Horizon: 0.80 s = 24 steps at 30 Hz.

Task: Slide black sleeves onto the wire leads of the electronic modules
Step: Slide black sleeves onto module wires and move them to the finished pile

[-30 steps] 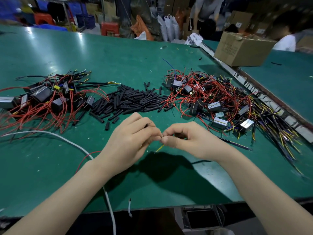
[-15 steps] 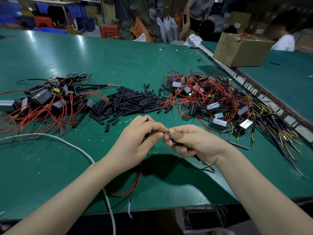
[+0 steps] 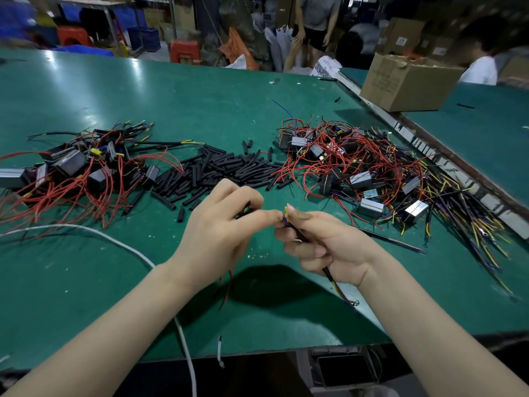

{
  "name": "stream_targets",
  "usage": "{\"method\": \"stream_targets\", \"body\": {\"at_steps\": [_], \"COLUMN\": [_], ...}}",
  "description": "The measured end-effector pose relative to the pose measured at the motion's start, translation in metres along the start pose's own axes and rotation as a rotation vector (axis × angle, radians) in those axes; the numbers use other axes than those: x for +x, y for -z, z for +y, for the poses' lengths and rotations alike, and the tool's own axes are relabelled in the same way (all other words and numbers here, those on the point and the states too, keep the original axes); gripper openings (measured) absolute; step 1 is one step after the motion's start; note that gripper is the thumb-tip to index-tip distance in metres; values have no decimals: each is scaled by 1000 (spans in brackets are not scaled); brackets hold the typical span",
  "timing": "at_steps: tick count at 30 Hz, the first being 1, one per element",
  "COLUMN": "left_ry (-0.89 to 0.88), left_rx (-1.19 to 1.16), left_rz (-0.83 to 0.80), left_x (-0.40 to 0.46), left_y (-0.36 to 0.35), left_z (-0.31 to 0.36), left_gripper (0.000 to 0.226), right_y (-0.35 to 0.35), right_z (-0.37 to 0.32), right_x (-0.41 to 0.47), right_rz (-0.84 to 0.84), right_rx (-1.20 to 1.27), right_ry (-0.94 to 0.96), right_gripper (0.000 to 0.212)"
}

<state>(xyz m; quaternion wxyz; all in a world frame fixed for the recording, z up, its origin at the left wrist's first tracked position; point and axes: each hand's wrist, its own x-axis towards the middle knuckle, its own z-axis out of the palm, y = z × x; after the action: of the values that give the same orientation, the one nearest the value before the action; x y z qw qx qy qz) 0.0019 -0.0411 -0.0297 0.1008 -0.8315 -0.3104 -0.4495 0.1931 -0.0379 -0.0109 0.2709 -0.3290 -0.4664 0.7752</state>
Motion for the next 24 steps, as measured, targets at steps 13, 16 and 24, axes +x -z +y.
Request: {"method": "stream_targets", "body": {"at_steps": [13,16,24], "left_ry": [453,391,253], "left_rx": [-412,-309,-135], "left_rz": [-83,-76,-23], "left_x": [8,6,3], "left_y": [4,1,-2], "left_z": [11,11,7], "left_gripper": [18,15,13], "right_y": [-7,-7,-10], "right_z": [-4,-4,-3], "right_x": [-2,-1,3], "right_rz": [225,284,331], "right_rx": [-234,-266,-247], "right_ry": [183,147,85], "right_gripper": [27,32,30]}}
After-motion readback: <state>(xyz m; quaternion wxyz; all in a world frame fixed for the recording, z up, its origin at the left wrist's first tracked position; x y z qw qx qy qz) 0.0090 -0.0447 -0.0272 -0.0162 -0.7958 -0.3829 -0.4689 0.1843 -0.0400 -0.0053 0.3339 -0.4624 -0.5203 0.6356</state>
